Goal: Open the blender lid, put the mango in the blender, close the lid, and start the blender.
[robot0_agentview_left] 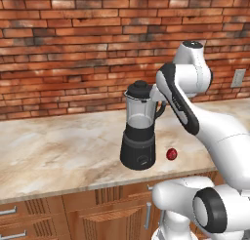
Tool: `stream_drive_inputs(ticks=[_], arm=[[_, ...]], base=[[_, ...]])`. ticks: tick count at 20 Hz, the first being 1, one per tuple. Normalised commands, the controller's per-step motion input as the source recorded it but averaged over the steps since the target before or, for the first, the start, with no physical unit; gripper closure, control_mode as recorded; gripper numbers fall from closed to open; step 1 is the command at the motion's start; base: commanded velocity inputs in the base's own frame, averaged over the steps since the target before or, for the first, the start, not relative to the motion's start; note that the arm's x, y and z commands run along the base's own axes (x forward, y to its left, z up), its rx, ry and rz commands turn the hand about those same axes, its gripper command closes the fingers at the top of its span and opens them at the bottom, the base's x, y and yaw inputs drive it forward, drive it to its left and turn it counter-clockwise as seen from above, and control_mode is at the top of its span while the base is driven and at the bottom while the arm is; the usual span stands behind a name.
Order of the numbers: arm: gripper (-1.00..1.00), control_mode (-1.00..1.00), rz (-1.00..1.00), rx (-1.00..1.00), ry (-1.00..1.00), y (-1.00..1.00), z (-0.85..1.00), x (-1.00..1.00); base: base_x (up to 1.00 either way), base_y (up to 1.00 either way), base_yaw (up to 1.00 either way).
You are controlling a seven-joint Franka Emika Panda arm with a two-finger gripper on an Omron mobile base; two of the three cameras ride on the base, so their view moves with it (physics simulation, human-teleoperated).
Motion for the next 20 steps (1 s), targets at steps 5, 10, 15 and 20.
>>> stream_drive_inputs(ticks=[5,10,15,20], arm=[[-1.0,-1.0,-0.04,0.0,-0.17,0.0,0.13,-0.25],[-1.0,-1.0,-0.03,0.0,-0.21,0.0,0.83,-0.55],[-1.0,-1.0,0.0,0.01,0.0,0.38,0.64,-0.09],[-1.0,-1.0,0.0,0.0,0.0,0.7,0.12,0.06]], base=[[0.0,0.0,0.0],[0.0,0.0,0.0],[0.0,0.0,0.0],[0.0,0.0,0.0]])
